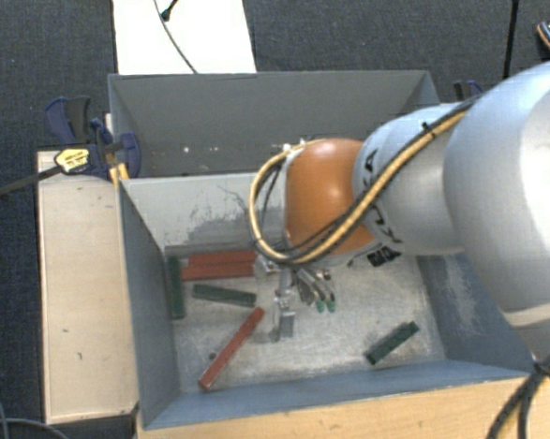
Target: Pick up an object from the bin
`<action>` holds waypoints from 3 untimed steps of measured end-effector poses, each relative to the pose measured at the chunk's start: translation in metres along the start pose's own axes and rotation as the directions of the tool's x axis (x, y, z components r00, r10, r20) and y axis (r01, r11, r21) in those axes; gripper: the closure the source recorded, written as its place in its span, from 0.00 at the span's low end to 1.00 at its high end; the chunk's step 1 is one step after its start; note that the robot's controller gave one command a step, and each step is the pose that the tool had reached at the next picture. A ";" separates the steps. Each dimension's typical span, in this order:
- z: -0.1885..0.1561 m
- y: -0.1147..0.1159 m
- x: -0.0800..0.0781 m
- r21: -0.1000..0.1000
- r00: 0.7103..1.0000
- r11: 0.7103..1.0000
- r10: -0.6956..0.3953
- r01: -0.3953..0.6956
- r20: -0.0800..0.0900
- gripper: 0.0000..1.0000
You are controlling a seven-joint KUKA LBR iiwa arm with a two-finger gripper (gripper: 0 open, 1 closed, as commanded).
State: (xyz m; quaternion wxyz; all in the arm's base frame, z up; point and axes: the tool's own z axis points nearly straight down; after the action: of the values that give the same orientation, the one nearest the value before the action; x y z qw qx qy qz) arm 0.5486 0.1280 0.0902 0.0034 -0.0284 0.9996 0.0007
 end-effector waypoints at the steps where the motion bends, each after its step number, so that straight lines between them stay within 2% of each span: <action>1: 0.020 0.071 0.018 -0.002 0.993 0.993 0.116 -0.116 -0.008 0.00; 2: 0.020 0.068 0.017 0.001 0.993 0.993 0.118 -0.118 -0.006 1.00; 3: -0.108 0.070 0.020 -0.002 0.995 0.995 0.100 -0.100 0.002 1.00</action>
Offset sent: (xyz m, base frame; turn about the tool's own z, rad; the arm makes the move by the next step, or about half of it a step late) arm -0.0214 0.0663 -0.0202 0.1204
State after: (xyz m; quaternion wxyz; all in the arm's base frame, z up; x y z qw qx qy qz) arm 0.5239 0.1969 0.1983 0.0045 0.0217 0.9998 0.0021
